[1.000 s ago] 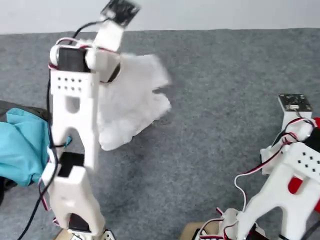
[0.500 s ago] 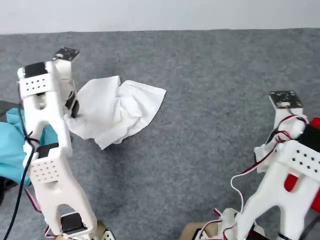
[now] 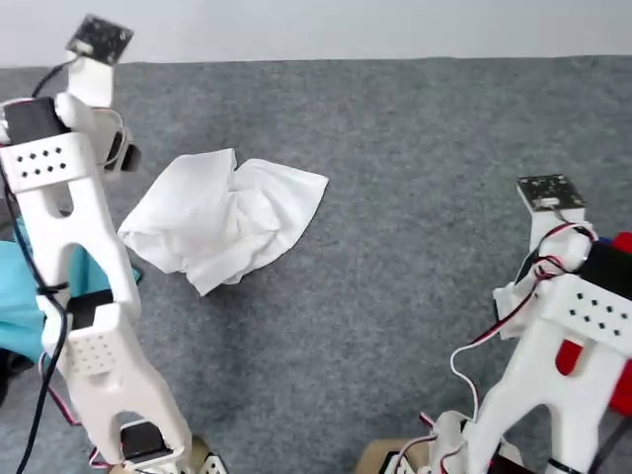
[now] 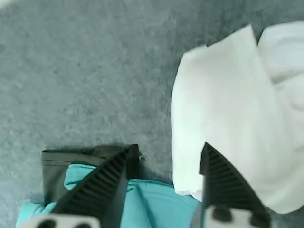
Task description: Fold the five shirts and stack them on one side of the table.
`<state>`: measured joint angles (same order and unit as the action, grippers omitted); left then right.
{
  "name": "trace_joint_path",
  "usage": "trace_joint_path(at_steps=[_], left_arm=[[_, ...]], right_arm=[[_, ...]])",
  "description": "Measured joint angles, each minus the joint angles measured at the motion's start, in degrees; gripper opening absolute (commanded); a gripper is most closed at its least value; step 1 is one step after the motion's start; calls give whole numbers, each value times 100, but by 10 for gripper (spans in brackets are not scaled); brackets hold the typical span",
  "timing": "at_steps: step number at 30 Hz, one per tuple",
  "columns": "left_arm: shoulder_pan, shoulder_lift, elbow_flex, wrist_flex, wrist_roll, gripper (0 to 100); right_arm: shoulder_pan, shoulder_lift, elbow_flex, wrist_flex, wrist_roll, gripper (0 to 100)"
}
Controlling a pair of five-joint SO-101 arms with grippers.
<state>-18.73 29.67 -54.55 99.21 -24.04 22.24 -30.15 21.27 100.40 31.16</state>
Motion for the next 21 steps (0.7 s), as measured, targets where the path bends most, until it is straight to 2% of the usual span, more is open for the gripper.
trace_joint_path(at_steps=[6, 12, 16, 21], left_arm=[[-475, -88, 0, 0, 607, 213], [-1231, -88, 246, 9, 1108, 213], [-1574, -88, 519, 9, 1160, 213], [-1618, -88, 615, 9, 1160, 213]], right_arm=[[-1486, 0, 0, -141, 0, 20], [-3138, 62, 26, -1301, 0, 128], [-3824, 607, 35, -2163, 0, 159], [-4519, 1538, -18, -2875, 123, 188]])
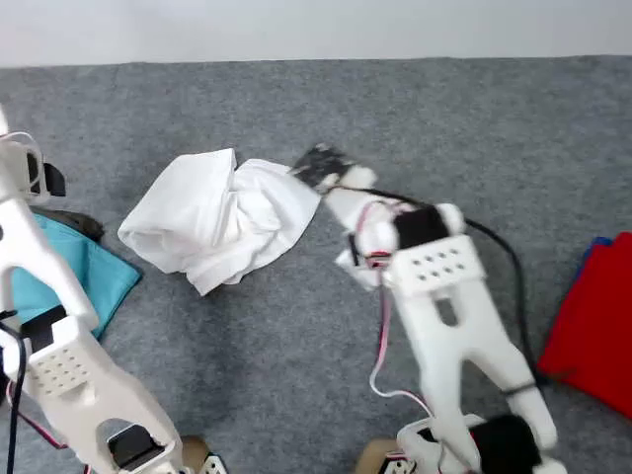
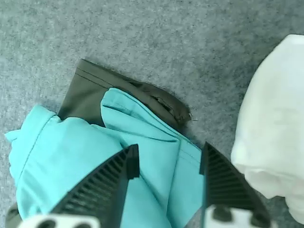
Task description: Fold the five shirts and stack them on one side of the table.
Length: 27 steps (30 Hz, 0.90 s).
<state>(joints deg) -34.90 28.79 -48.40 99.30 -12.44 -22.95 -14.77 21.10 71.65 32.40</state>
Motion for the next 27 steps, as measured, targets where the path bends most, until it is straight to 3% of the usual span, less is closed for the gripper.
trace_joint_path(at_steps=[16, 27], left_arm=[[-18, 0, 0, 0, 0, 183], [-18, 0, 404, 0, 0, 177]], right_arm=[[-554, 3895, -3525, 229, 1415, 190], [-1081, 5538, -5758, 598, 1530, 190]])
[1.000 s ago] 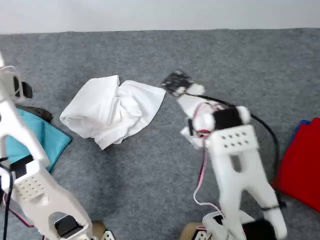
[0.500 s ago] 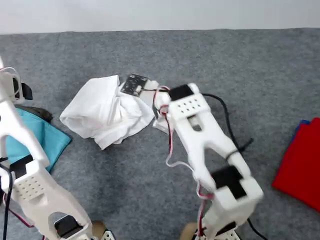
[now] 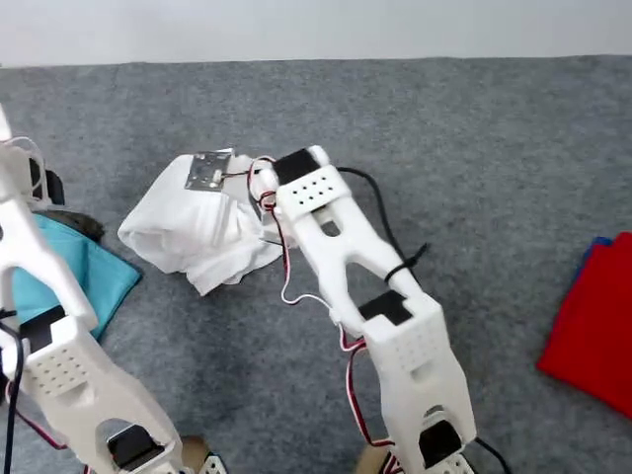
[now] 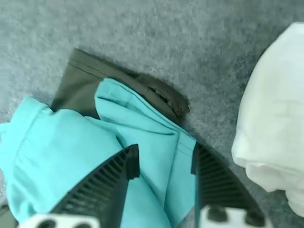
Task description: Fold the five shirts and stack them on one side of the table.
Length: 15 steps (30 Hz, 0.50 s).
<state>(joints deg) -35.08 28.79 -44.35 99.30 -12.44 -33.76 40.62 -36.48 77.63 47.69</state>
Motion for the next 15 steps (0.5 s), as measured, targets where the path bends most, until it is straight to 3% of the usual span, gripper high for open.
trace_joint_path(at_steps=[12, 15], left_arm=[[0, 0, 202, 0, 0, 177], [0, 0, 202, 0, 0, 177]], right_arm=[[-158, 475, -369, 9, 0, 183], [-158, 475, -369, -132, 0, 112]])
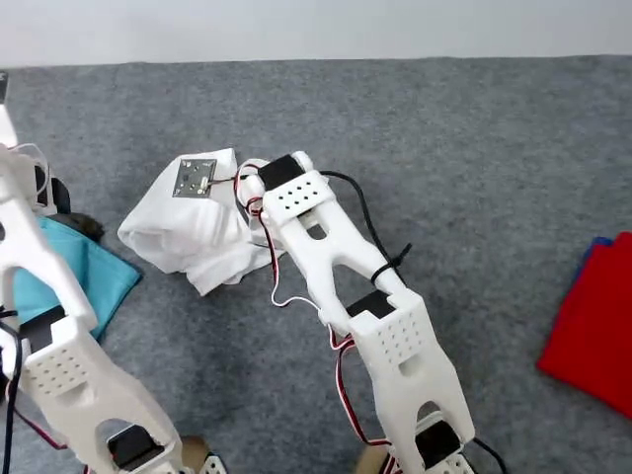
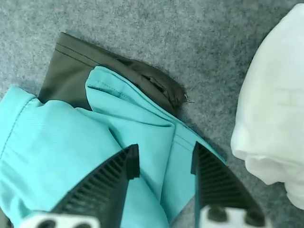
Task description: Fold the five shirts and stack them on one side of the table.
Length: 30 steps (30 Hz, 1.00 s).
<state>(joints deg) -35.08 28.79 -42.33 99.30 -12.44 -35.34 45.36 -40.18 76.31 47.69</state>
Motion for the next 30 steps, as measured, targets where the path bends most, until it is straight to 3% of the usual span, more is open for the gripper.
trace_joint_path(at_steps=[5, 14, 30], left_arm=[[0, 0, 0, 0, 0, 177], [0, 0, 0, 0, 0, 177], [88, 0, 0, 0, 0, 177]], right_arm=[[0, 202, 0, -431, 0, 19], [26, 273, -299, -387, 44, 11], [343, -308, -3974, 1152, 686, 11]])
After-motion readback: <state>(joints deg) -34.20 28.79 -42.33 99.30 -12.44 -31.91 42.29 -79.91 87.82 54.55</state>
